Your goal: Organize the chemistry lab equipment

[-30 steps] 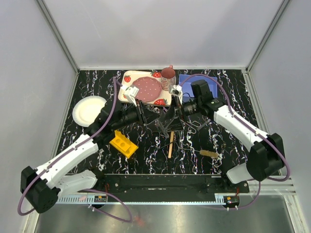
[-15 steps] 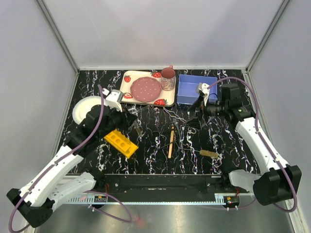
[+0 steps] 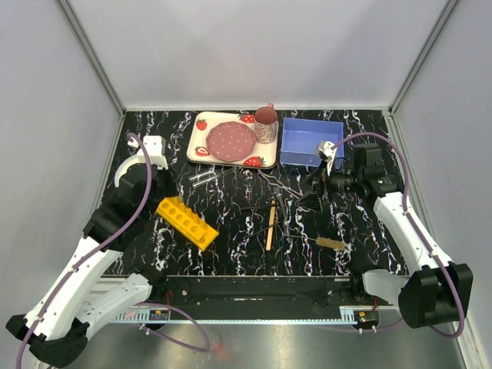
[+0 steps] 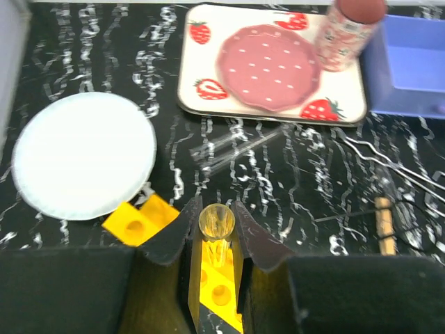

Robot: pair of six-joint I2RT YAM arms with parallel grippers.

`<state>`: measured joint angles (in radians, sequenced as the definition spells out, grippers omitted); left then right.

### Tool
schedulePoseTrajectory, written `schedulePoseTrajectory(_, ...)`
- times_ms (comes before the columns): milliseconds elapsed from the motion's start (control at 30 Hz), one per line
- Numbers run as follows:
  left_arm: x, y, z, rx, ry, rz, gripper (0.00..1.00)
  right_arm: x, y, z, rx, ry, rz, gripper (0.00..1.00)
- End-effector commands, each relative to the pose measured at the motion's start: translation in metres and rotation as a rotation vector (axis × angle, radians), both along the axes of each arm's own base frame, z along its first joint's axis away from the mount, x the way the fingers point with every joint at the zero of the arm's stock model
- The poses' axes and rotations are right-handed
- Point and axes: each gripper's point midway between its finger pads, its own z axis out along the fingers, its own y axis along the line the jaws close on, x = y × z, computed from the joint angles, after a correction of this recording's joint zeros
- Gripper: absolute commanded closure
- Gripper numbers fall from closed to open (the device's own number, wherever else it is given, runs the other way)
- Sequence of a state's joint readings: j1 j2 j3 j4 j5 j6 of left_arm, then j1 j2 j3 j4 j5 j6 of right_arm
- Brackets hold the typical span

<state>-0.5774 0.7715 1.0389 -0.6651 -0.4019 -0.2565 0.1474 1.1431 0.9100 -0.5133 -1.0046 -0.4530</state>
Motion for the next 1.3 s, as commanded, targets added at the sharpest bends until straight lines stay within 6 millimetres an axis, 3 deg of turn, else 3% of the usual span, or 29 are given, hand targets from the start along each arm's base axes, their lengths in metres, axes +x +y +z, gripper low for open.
schedulePoseTrajectory(0,0.012,0.043,0.010,0.025,-0.056,0.201,0.80,0.008,-0.003,0.011,0.002,-0.091,-0.005,0.00)
schedulePoseTrajectory(133,0.030,0.063,-0.008,-0.016,-0.052,0.291,0.80,0.005,-0.005,0.006,0.004,-0.081,-0.005,0.00)
schedulePoseTrajectory(167,0.034,0.073,-0.021,-0.030,-0.032,0.329,0.81,0.005,-0.005,0.006,0.003,-0.082,-0.006,0.00)
schedulePoseTrajectory(367,0.049,0.097,-0.037,-0.084,-0.062,0.436,0.81,0.007,-0.008,0.003,-0.005,-0.075,-0.019,0.00)
schedulePoseTrajectory(800,0.059,0.109,-0.057,-0.037,-0.057,0.482,0.82,0.008,-0.008,-0.001,-0.011,-0.067,-0.014,0.00)
schedulePoseTrajectory(1267,0.046,0.115,-0.061,-0.020,-0.048,0.504,0.82,0.009,-0.008,-0.002,-0.009,-0.059,-0.012,0.00)
